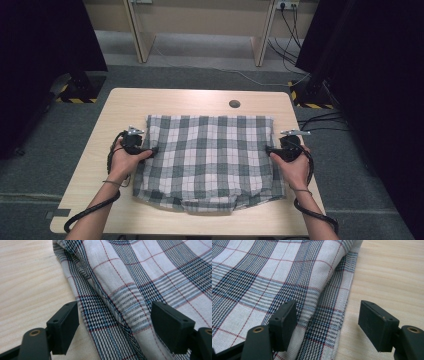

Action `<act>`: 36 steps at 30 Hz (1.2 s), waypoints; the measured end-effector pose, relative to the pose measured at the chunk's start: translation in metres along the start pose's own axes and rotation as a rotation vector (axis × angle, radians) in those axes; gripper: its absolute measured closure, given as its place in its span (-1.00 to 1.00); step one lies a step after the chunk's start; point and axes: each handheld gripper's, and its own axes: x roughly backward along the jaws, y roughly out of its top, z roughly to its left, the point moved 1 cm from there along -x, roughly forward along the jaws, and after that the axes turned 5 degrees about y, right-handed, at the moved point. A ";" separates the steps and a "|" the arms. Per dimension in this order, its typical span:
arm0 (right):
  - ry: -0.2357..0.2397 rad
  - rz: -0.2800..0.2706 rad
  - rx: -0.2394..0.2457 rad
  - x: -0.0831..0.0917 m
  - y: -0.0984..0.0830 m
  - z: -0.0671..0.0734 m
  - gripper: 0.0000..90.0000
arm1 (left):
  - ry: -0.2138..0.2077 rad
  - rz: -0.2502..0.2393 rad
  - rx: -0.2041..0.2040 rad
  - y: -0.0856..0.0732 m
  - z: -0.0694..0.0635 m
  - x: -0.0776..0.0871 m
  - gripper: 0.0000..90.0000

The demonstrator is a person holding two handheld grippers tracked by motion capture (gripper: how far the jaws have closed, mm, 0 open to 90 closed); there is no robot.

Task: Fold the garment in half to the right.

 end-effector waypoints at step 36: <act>0.049 -0.033 0.013 -0.009 -0.004 0.012 0.48 | 0.000 -0.061 0.163 -0.003 -0.008 -0.004 0.85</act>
